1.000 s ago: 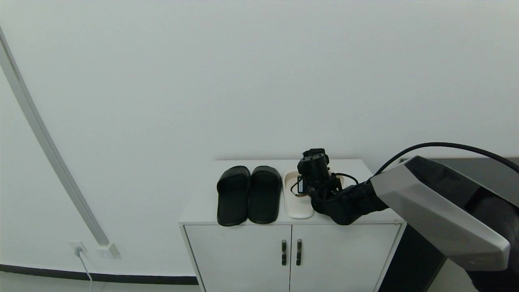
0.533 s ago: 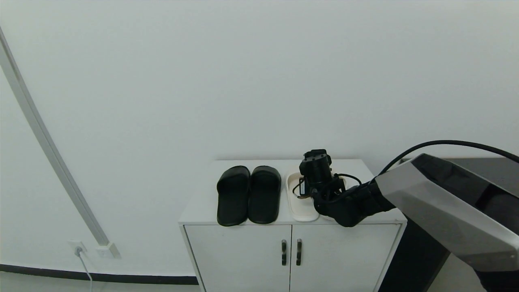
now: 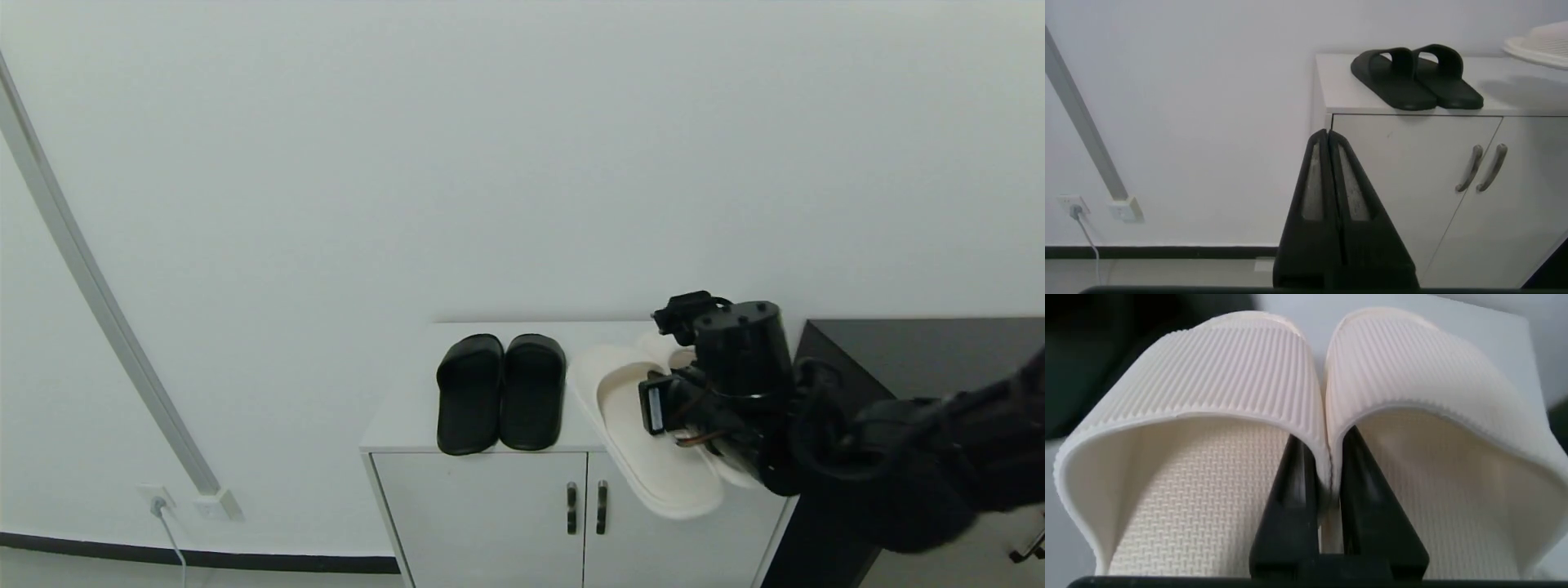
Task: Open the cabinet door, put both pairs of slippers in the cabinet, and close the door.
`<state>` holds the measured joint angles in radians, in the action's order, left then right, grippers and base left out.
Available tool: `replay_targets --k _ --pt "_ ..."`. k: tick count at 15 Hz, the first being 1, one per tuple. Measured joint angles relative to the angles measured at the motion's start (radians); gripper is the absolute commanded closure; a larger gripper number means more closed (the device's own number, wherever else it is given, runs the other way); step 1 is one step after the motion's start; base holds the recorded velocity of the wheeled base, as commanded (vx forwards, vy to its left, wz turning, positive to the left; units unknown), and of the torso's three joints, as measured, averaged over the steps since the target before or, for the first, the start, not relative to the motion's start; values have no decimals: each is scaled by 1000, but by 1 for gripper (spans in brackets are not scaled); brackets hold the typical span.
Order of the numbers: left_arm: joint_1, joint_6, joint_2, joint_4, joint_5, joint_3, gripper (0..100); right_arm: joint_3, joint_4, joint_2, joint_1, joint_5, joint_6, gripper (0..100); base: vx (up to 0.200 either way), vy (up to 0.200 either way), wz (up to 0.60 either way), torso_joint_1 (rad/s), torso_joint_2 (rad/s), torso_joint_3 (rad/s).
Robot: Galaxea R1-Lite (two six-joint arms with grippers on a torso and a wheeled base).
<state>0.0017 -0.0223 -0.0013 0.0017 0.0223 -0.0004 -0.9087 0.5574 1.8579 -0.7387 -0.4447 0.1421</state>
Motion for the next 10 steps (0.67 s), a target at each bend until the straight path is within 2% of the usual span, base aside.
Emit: replay_targets --k 4,6,10 --pt "0 1 0 0 0 0 100 286 26 -297 -75 253 -40 100 0 0 0 0 0 0" --pt "0 1 0 0 -1 0 100 340 23 -370 -88 297 -50 100 0 0 0 0 0 0" --pt "0 1 0 0 0 0 100 359 30 -391 -96 318 -51 100 0 0 0 0 0 0"
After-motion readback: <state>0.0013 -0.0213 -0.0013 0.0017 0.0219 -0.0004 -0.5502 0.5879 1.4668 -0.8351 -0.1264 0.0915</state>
